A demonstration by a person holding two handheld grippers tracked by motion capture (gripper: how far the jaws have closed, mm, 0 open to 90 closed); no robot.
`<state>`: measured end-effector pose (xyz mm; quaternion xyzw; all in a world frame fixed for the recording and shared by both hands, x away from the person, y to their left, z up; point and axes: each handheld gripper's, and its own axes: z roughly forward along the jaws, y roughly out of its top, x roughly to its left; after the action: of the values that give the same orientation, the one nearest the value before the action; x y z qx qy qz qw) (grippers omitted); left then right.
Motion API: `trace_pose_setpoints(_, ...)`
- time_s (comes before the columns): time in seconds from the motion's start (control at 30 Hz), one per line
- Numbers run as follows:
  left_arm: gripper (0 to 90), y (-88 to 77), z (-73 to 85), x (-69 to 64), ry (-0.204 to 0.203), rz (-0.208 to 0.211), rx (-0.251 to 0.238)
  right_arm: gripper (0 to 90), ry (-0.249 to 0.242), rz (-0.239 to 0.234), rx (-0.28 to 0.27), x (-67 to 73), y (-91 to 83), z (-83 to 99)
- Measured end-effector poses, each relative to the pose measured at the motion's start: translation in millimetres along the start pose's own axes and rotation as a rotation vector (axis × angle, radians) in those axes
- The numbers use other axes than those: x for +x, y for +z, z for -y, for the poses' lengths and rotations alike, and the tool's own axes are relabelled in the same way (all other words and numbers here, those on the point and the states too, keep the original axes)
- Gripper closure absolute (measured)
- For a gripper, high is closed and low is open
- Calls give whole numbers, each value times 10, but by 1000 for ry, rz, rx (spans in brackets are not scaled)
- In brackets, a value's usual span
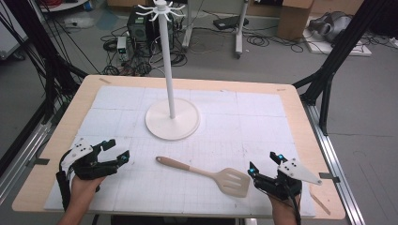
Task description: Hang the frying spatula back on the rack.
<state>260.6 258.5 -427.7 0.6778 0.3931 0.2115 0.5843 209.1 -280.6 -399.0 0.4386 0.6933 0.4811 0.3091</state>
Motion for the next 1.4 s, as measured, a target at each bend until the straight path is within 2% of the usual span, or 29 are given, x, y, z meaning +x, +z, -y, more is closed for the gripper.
trace_pose_setpoints(0.03,216,4,3,-1,0,1,6,189,-4,-26,-6,25,17,-13)
trace_pose_setpoints(0.1,216,9,8,-1,3,2,16,190,-11,-36,-6,41,28,-20)
trace_pose_setpoints(0.33,219,19,15,-17,7,5,19,189,-53,-140,9,192,128,-83)
trace_pose_setpoints(0.47,219,24,17,-37,8,3,14,189,-37,-206,19,279,213,-127)
trace_pose_setpoints(0.63,227,1,20,-30,21,0,41,190,-64,-262,9,421,280,-204)
trace_pose_setpoints(0.7,230,-13,18,-11,18,3,40,238,-55,-312,30,479,314,-225)
trace_pose_setpoints(0.87,230,-56,10,40,9,-5,29,259,-115,-355,72,611,425,-273)
trace_pose_setpoints(0.97,230,-59,8,57,-17,-10,18,259,-125,-366,85,628,453,-291)
trace_pose_setpoints(1.1,231,-46,13,58,-9,-7,28,274,-170,-398,125,650,540,-320)
trace_pose_setpoints(1.27,231,-40,15,62,-14,-9,30,305,-251,-447,201,715,682,-362)
trace_pose_setpoints(1.4,231,-42,17,59,-15,-7,32,337,-333,-462,258,798,792,-395)
